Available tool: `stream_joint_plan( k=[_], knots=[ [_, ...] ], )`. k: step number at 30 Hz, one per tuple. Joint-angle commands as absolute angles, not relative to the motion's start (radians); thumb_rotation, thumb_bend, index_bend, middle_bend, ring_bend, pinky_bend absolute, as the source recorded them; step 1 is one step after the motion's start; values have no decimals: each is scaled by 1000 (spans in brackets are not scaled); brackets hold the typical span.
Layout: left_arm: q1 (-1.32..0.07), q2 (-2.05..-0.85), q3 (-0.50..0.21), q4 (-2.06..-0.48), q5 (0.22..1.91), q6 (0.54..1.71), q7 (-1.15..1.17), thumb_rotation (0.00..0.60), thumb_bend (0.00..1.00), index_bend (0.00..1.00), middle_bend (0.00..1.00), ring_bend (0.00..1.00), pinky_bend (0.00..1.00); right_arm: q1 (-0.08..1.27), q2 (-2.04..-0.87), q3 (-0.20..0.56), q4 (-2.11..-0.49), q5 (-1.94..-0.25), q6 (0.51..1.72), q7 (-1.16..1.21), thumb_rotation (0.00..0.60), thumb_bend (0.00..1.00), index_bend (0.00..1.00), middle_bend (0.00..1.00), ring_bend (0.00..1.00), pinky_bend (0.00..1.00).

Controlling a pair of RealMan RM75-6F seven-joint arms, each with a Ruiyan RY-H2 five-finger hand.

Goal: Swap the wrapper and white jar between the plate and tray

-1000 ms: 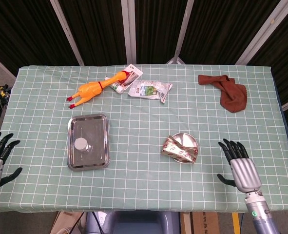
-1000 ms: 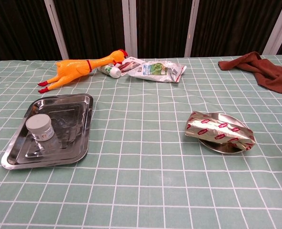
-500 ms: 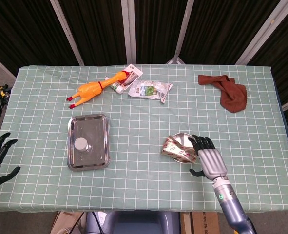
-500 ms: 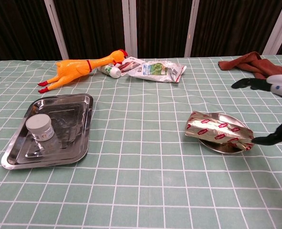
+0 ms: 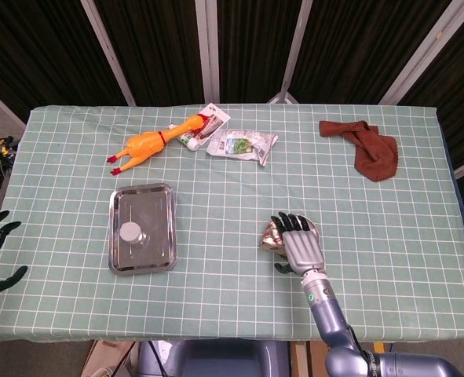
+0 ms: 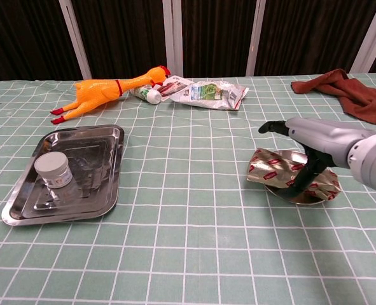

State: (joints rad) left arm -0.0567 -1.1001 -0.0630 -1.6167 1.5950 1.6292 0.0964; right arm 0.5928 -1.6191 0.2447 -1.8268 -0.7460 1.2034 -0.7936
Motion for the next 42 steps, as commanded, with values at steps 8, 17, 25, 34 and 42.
stream_joint_plan(
  k=[8, 17, 25, 34, 42],
  knots=[
    [-58, -1100, -69, -1612, 1585, 1627, 98, 600, 261, 226, 111, 23, 235, 611, -1618, 235, -1759, -712, 1211, -769, 600, 214, 123, 152, 130, 0],
    [-58, -1103, -65, -1617, 1585, 1624, 108, 600, 261, 248, 111, 30, 237, 616, -1632, 220, -1732, -721, 1226, -739, 600, 214, 301, 363, 325, 0],
    [-59, -1100, -70, -1615, 1578, 1623, 98, 600, 260, 261, 111, 40, 239, 630, -1671, 214, -1675, -715, 1244, -745, 600, 214, 350, 409, 384, 36],
    [-56, -1093, -68, -1620, 1580, 1626, 85, 600, 261, 291, 111, 40, 239, 629, -1713, 218, -1616, -765, 1288, -717, 600, 262, 540, 594, 581, 188],
    [-57, -1093, -69, -1622, 1574, 1624, 88, 600, 261, 294, 110, 40, 239, 643, -1689, 236, -1637, -846, 1270, -668, 600, 262, 560, 596, 584, 188]
  ],
)
